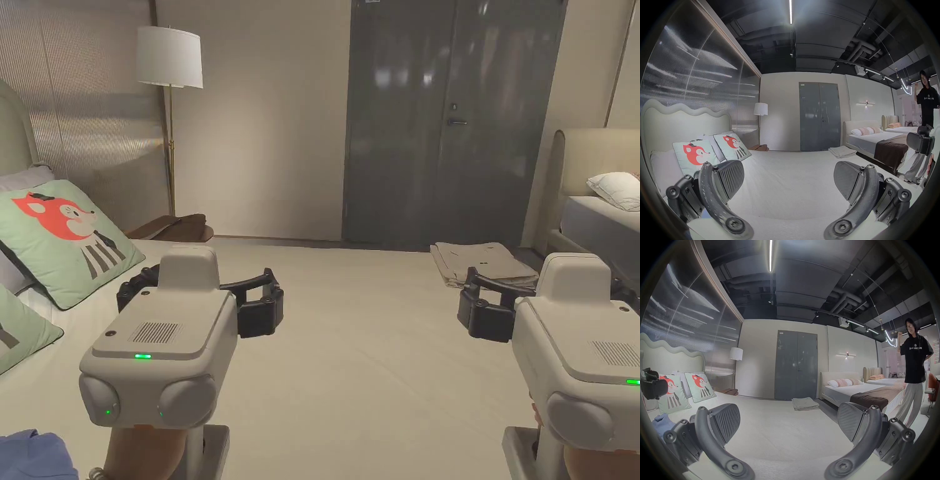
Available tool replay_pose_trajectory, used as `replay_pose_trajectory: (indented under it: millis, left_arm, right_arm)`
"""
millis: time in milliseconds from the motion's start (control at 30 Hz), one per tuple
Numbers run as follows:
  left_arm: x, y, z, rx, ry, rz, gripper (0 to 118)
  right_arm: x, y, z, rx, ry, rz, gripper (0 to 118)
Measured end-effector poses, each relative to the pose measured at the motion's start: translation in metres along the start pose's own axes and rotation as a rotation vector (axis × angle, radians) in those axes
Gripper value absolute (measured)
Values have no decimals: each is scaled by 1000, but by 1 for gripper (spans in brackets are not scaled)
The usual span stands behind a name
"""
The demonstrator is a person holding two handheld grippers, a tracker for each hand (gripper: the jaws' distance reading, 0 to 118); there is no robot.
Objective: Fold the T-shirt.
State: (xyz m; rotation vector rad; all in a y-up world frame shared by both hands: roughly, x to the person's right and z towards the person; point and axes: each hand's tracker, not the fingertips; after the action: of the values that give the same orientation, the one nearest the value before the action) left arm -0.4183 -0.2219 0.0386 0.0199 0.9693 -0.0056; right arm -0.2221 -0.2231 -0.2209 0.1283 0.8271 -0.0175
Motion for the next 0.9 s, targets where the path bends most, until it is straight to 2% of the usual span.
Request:
replay_pose_trajectory:
  millis: [900]
  left_arm:
    - [2,-1,2,7,3,-14,111]
  right_arm:
    - [1,0,2,5,-3,-11,117]
